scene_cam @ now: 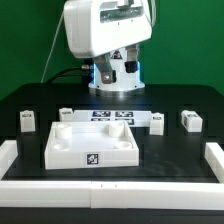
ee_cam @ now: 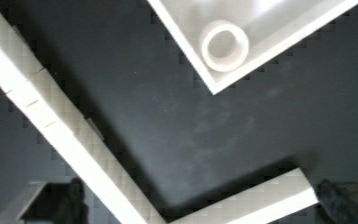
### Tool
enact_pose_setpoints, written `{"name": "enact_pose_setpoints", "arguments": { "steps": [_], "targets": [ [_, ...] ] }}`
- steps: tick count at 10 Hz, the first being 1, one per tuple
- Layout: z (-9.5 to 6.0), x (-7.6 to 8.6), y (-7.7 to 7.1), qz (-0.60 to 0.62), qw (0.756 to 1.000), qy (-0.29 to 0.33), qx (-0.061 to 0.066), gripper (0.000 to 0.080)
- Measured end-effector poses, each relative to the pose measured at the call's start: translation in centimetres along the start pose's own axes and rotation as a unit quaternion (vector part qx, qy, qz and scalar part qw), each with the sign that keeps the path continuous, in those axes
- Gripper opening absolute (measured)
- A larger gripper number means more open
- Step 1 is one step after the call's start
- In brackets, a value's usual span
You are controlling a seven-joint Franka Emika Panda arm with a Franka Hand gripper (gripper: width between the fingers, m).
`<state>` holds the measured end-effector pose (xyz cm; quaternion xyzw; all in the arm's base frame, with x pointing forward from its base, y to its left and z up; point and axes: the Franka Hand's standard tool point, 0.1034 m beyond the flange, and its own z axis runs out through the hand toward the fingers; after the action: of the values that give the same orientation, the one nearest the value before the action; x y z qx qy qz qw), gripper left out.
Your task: Assemble one leg
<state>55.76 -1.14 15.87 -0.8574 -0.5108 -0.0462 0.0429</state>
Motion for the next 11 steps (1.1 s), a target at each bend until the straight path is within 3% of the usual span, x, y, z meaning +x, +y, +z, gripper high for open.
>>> {"name": "enact_pose_setpoints", "arguments": {
  "steps": [7, 9, 11],
  "targets": [
    [0.1, 0.0, 0.0, -0.001, 1.000, -0.001, 0.001, 0.0650],
    [0.9, -0.7, -0.7, -0.024, 1.000, 0.000, -0.013, 0.0650],
    [2.7, -2.4, -2.4, -0.091, 0.995, -0.004, -0.030, 0.0650]
  ]
}}
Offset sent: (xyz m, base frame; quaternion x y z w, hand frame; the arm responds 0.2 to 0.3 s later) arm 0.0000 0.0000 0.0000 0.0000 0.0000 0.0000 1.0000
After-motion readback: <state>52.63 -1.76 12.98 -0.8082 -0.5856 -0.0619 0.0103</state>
